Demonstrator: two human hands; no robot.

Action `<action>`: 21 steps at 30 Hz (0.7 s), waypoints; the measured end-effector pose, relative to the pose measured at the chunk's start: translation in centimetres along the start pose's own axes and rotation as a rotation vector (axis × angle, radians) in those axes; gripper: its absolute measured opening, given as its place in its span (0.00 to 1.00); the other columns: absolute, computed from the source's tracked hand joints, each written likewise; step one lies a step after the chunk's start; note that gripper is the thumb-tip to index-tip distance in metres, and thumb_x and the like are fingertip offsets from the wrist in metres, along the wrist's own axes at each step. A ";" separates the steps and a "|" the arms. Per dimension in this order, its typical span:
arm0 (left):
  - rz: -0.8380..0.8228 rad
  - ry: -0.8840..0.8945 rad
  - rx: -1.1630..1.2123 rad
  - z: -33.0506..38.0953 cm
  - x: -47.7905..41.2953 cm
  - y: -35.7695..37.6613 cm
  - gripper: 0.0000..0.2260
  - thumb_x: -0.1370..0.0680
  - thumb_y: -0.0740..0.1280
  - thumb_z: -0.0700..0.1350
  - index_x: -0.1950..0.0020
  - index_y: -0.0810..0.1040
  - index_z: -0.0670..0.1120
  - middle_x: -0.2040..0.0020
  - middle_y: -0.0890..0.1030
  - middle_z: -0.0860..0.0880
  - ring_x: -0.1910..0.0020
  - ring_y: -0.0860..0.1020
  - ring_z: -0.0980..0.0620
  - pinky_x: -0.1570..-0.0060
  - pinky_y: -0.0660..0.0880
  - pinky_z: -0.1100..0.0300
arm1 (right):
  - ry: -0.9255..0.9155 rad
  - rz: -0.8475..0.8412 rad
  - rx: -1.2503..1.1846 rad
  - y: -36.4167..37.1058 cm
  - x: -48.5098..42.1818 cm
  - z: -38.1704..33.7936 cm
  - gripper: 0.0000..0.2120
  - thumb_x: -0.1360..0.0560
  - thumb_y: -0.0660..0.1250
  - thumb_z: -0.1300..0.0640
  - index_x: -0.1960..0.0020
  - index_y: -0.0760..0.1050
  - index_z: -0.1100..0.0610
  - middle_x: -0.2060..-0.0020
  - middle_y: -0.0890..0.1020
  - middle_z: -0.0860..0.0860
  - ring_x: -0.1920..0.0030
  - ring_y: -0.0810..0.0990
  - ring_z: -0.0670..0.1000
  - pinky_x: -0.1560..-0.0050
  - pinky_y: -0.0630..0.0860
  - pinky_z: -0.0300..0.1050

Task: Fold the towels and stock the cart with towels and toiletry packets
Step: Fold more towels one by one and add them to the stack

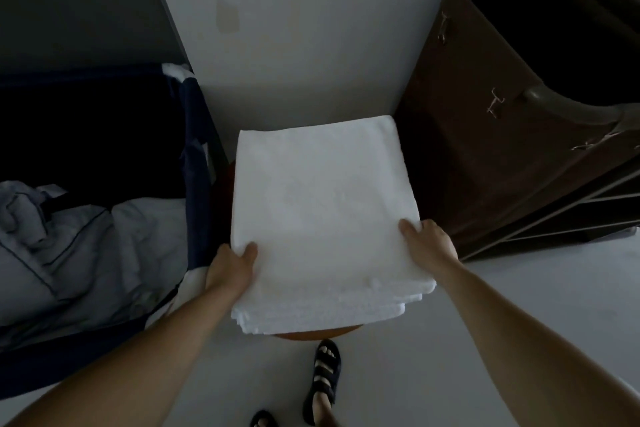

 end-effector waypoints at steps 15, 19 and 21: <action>0.214 0.353 -0.439 1.9 2.7 2.2 0.39 0.21 0.57 0.64 0.20 0.42 0.47 0.20 0.50 0.44 0.23 0.56 0.40 0.29 0.62 0.43 | -0.260 0.346 0.257 0.8 1.4 -0.1 0.30 0.20 0.54 0.38 0.25 0.58 0.54 0.29 0.67 0.57 0.31 0.67 0.61 0.35 0.67 0.58; 0.143 0.744 -0.792 4.7 2.3 5.0 0.36 0.22 0.41 0.68 0.22 0.30 0.51 0.22 0.29 0.47 0.24 0.26 0.46 0.27 0.29 0.48 | -0.638 0.253 0.559 2.1 2.2 -3.6 0.36 0.23 0.40 0.27 0.21 0.37 0.41 0.20 0.39 0.48 0.21 0.37 0.57 0.24 0.43 0.62; 0.042 0.763 -0.871 4.9 1.1 5.8 0.37 0.25 0.38 0.71 0.21 0.32 0.54 0.22 0.27 0.48 0.25 0.24 0.46 0.27 0.28 0.46 | -0.614 0.098 0.614 4.0 1.9 -3.1 0.37 0.25 0.36 0.25 0.22 0.32 0.39 0.22 0.31 0.48 0.23 0.27 0.56 0.23 0.36 0.64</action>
Point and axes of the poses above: each hand's wrist, its own x-axis away from the middle knuckle, its own y-axis out of the palm, z = x × y, the point moved 2 cm from there along -x, towards the middle knuckle
